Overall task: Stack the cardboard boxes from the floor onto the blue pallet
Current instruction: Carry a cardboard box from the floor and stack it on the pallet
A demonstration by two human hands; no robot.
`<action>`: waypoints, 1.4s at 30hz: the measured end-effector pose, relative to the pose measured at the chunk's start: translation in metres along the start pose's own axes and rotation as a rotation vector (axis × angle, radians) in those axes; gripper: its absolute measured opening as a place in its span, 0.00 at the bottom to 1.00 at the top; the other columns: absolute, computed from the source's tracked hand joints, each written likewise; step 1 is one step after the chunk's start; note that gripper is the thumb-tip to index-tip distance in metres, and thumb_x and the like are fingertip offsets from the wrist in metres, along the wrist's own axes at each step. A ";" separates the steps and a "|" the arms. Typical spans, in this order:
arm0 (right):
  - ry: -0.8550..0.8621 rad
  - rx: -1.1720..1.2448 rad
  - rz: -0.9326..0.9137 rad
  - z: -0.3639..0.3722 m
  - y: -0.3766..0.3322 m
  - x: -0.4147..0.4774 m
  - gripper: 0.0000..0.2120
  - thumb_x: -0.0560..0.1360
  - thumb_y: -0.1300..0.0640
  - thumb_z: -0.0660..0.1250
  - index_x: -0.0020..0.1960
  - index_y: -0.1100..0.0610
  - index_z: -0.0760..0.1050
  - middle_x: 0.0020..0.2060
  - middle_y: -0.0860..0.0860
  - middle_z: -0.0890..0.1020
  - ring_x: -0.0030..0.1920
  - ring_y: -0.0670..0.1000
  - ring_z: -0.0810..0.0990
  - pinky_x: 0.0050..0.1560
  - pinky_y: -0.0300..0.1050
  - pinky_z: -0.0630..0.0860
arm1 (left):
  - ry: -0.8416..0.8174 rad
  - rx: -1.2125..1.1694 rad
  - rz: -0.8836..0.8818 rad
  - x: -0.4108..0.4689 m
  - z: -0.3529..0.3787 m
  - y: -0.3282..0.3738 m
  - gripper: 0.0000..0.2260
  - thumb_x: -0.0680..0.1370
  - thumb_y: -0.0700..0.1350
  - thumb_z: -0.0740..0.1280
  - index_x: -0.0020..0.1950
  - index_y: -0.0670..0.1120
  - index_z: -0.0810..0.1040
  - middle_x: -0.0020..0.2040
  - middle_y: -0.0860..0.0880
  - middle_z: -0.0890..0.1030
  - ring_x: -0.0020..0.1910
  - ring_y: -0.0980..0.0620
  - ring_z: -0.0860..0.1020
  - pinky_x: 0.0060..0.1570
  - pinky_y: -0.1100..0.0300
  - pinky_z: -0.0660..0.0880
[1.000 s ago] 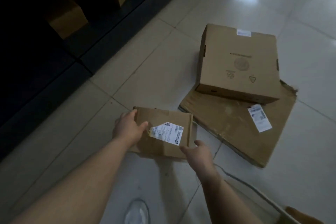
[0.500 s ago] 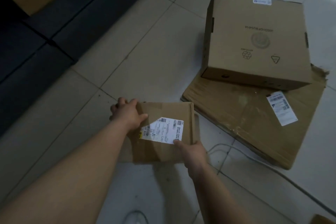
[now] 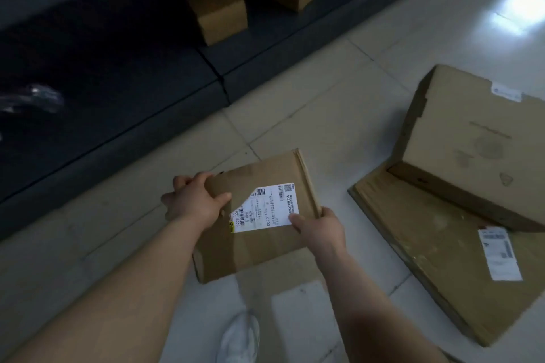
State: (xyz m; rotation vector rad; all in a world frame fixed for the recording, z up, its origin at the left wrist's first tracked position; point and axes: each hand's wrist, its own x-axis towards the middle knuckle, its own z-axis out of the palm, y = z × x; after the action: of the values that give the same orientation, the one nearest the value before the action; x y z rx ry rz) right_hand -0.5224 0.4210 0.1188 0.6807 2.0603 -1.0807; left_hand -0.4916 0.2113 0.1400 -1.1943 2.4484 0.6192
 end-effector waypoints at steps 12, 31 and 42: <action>-0.275 -0.554 -0.412 0.051 -0.115 -0.216 0.39 0.59 0.43 0.69 0.68 0.55 0.69 0.54 0.53 0.79 0.62 0.55 0.73 0.56 0.50 0.77 | 0.379 -0.625 -0.447 -0.181 -0.163 -0.175 0.25 0.71 0.53 0.72 0.67 0.52 0.74 0.67 0.44 0.70 0.64 0.39 0.70 0.63 0.53 0.68; -0.663 -1.089 -0.794 0.360 -0.015 -0.571 0.41 0.50 0.36 0.70 0.60 0.51 0.72 0.58 0.55 0.77 0.52 0.54 0.79 0.55 0.52 0.77 | 0.824 -1.193 -1.134 -0.442 -0.231 -0.538 0.28 0.73 0.47 0.73 0.66 0.35 0.68 0.63 0.37 0.76 0.62 0.38 0.75 0.57 0.52 0.71; -0.849 -1.239 -0.800 0.518 0.074 -0.680 0.30 0.70 0.47 0.74 0.66 0.58 0.69 0.55 0.54 0.76 0.49 0.52 0.75 0.49 0.46 0.74 | 0.842 -1.326 -1.234 -0.505 -0.219 -0.719 0.27 0.74 0.44 0.71 0.70 0.41 0.67 0.65 0.42 0.76 0.62 0.40 0.75 0.61 0.48 0.73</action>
State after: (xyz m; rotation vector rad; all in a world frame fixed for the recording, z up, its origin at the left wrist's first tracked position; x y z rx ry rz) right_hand 0.1243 -0.0665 0.4031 -1.0922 1.7086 -0.1490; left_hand 0.3558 0.0303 0.4032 -3.4478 0.7635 1.4626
